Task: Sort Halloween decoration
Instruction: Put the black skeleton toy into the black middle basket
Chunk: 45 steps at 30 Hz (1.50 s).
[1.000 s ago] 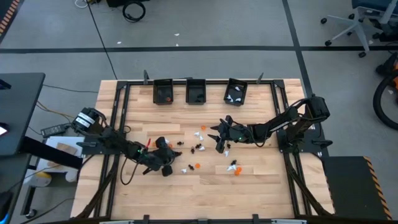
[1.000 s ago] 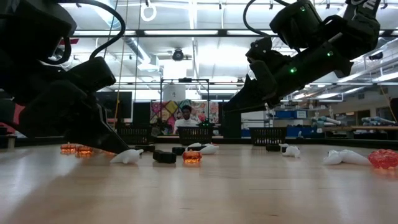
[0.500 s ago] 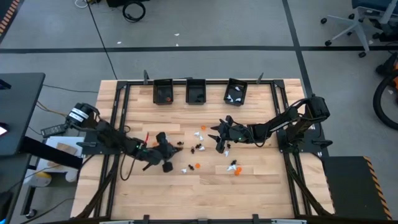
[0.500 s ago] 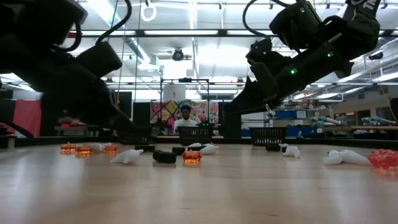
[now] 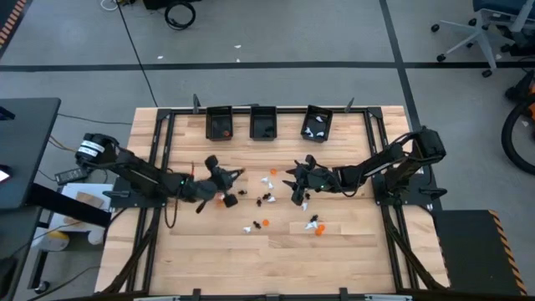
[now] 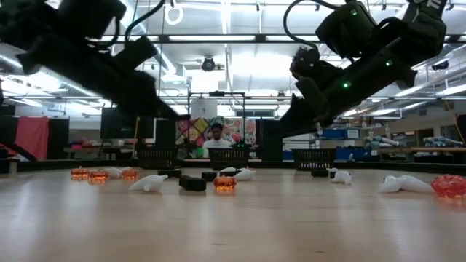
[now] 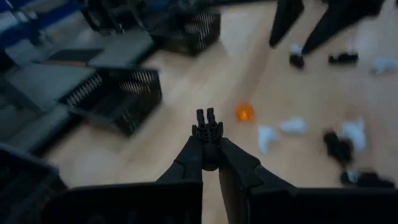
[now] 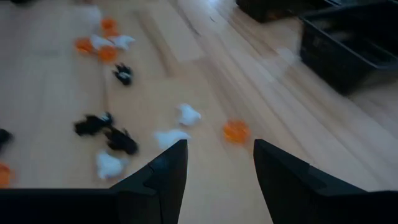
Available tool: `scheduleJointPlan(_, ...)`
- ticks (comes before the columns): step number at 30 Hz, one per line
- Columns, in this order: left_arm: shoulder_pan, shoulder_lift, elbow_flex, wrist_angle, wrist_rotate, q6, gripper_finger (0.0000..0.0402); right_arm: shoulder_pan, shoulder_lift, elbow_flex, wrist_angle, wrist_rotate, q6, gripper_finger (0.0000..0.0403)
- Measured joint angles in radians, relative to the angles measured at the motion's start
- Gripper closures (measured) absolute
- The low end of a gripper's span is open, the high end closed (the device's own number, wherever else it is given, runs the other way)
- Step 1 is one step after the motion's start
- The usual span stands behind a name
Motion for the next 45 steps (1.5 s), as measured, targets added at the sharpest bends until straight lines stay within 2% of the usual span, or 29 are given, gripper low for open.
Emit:
scheduleJointPlan(5,0.12,0.005,0.005,0.1,0.161,0.071,0.0381,-0.005,-0.125,0.0,-0.233,0.058,0.092,0.0214)
scheduleJointPlan(12,0.326,0.01,0.053,0.1,0.315,0.074,0.0381,-0.005,-0.289,0.0,-0.482,0.178,0.213,0.0214)
scheduleJointPlan(15,0.413,0.015,0.088,0.1,0.391,0.074,0.0381,-0.001,-0.311,0.0,-0.491,0.186,0.216,0.0214)
scheduleJointPlan(18,0.483,0.045,0.133,0.088,0.421,0.075,0.0381,-0.001,-0.313,0.0,-0.492,0.187,0.21,0.0214)
scheduleJointPlan(27,0.635,0.289,0.362,0.03,0.448,0.097,0.0381,-0.001,-0.307,0.0,-0.479,0.192,0.171,0.0214)
scheduleJointPlan(36,0.73,0.468,0.605,-0.228,0.576,0.056,0.0379,0.014,-0.307,0.0,-0.474,0.2,0.159,0.0214)
scheduleJointPlan(40,0.741,0.502,0.683,-0.322,0.615,0.021,0.036,0.014,-0.307,0.0,-0.471,0.202,0.153,0.0214)
scheduleJointPlan(45,0.74,0.514,0.725,-0.394,0.615,0.025,0.0312,0.018,-0.307,0.0,-0.469,0.203,0.153,0.0214)
